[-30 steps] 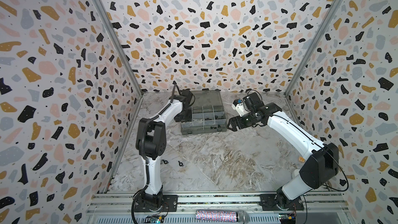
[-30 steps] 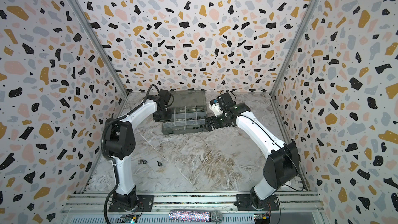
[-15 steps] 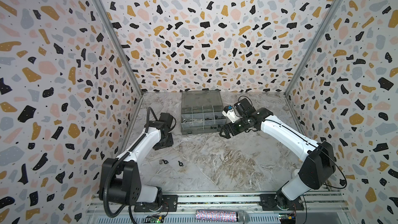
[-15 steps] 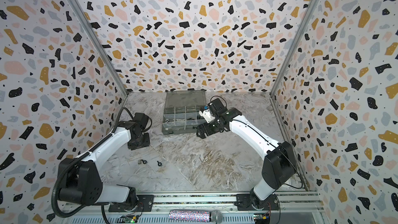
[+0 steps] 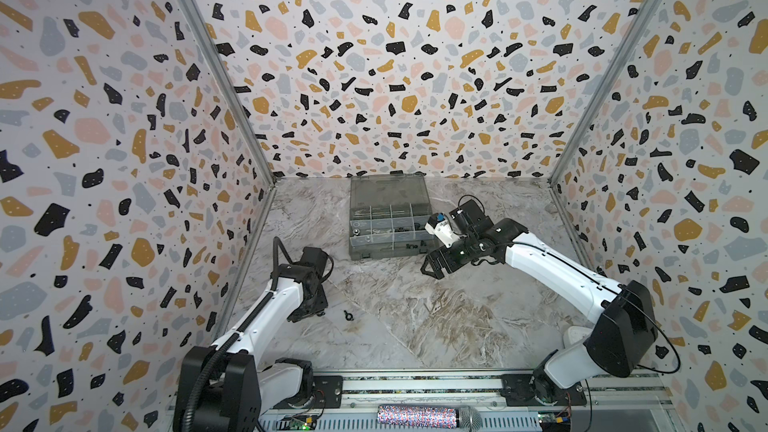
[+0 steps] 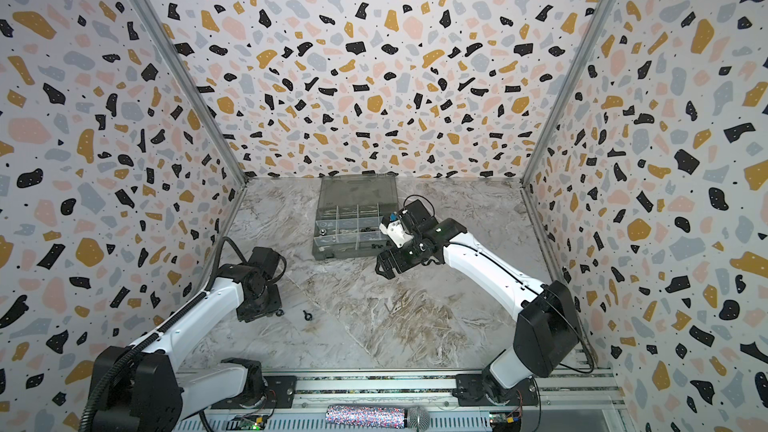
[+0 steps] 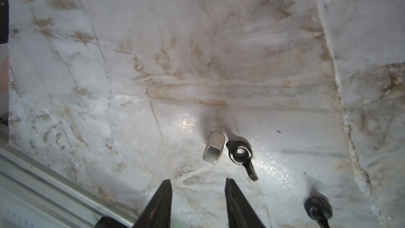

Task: Sort the screws and nuts into containers
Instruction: 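Move the open left gripper to a silver hex nut beside a wing nut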

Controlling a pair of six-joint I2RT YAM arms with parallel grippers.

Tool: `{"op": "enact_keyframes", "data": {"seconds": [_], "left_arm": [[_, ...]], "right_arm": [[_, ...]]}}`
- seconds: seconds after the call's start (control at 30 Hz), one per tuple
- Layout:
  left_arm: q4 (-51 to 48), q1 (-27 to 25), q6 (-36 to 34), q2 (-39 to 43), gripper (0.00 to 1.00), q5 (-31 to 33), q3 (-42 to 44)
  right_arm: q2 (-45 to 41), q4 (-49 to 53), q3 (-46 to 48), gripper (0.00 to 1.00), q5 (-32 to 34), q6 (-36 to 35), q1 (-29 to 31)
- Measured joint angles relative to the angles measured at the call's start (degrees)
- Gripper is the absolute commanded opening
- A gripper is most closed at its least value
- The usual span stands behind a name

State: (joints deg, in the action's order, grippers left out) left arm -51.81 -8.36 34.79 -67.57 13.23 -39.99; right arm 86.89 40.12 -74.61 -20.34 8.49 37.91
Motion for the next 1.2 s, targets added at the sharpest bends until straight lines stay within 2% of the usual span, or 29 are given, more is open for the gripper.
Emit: {"op": "enact_keyframes", "data": {"seconds": [0.43, 1.1, 1.2], "left_arm": [[2.0, 0.0, 4.6, -0.3, 0.41, -0.7, 1.3], [7.7, 0.0, 15.6, 0.5, 0.41, -0.3, 5.2], [8.6, 0.2, 15.9, -0.1, 0.38, -0.3, 5.2]], "right_arm": [[-2.5, -0.3, 1.8, 0.99, 0.7, 0.0, 0.0], [-4.5, -0.5, 3.7, 0.99, 1.1, 0.0, -0.9], [-4.5, -0.5, 3.9, 0.99, 1.3, 0.0, -1.1]]}}
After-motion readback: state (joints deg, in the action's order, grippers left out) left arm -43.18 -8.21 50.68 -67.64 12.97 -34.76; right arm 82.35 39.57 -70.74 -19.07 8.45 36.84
